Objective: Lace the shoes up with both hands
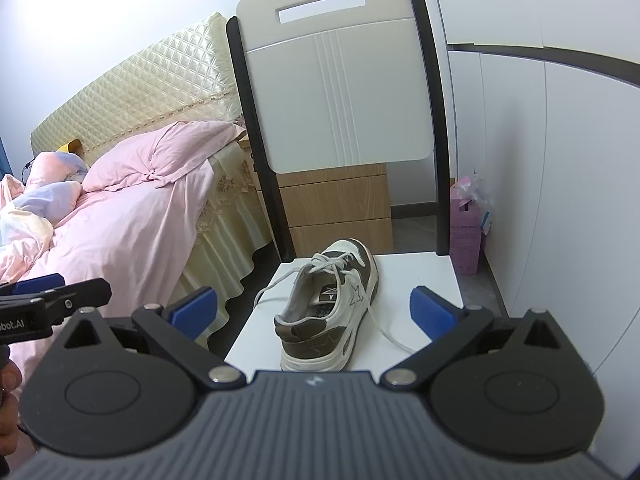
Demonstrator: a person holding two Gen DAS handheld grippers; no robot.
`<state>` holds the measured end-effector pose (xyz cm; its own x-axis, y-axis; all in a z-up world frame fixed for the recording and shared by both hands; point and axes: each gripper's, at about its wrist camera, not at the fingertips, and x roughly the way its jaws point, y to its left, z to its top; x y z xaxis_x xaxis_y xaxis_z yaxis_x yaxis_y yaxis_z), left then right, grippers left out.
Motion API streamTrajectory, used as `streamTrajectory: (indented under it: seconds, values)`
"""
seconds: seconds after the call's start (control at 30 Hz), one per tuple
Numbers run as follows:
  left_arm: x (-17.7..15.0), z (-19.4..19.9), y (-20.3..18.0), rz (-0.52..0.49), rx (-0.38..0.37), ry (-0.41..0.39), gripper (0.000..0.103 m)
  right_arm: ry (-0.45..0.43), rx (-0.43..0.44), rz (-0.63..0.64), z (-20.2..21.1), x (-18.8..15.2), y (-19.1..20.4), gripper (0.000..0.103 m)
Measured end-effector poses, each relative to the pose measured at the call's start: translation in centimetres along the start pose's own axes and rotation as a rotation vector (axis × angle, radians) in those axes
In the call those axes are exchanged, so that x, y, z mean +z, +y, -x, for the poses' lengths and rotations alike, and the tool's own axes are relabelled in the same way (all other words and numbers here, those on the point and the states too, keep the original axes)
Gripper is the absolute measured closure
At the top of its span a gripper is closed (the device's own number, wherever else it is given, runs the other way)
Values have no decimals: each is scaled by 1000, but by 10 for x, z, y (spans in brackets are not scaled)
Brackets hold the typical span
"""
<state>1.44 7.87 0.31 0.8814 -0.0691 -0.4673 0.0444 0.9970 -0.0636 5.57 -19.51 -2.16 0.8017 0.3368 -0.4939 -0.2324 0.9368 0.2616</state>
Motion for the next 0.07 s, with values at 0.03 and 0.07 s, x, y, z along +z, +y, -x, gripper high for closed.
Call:
streamTrajectory:
  seconds: [0.03, 0.07]
  values:
    - [0, 0, 0, 1, 0, 0, 0, 0, -1, 1, 0, 0, 0, 0]
    - [0, 1, 0, 2, -1, -1, 0, 0, -1, 1, 0, 0, 0, 0]
